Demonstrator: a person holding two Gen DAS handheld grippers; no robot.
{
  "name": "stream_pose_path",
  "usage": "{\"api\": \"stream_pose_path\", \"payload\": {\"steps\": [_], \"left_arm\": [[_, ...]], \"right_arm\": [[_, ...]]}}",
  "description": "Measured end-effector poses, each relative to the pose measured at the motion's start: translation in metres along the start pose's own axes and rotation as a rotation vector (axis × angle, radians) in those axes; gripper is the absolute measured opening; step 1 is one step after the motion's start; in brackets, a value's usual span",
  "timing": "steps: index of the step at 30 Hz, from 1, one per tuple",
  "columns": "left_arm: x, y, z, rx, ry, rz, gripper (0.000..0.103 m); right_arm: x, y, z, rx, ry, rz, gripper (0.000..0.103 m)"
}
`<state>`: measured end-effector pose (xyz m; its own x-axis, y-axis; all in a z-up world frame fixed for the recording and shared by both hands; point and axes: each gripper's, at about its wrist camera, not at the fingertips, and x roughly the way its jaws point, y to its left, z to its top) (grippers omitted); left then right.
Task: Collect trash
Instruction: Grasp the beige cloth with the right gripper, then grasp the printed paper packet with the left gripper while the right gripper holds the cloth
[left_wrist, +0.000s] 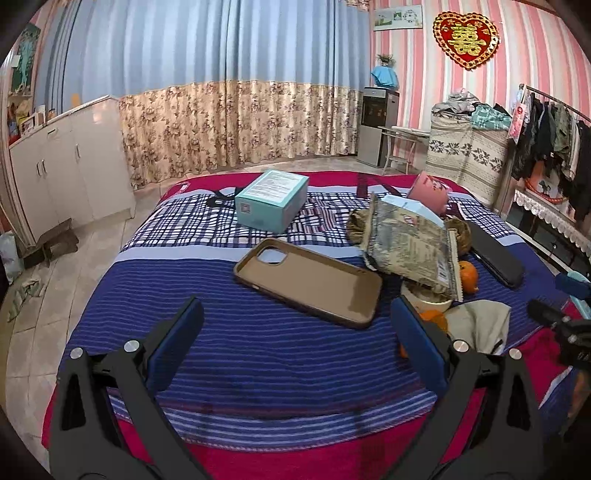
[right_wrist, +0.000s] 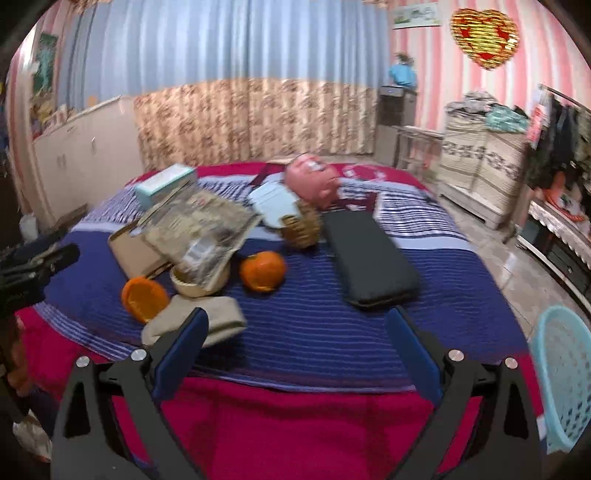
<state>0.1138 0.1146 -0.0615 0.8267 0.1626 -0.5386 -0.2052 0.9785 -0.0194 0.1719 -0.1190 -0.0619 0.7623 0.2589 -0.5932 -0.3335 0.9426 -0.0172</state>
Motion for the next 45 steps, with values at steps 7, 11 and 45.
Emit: {"api": "stream_pose_path", "payload": {"steps": [7, 11, 45], "left_arm": [[0.007, 0.005, 0.000, -0.022, 0.017, -0.008, 0.097], [0.010, -0.001, -0.001, -0.007, 0.023, -0.012, 0.097], [0.057, -0.066, 0.042, 0.086, 0.119, -0.153, 0.091]], "right_arm": [[0.039, 0.027, -0.001, -0.047, 0.106, 0.153, 0.044], [0.042, 0.026, -0.003, -0.025, 0.116, 0.216, 0.020], [-0.050, -0.121, 0.003, 0.101, -0.049, -0.078, 0.009]]}}
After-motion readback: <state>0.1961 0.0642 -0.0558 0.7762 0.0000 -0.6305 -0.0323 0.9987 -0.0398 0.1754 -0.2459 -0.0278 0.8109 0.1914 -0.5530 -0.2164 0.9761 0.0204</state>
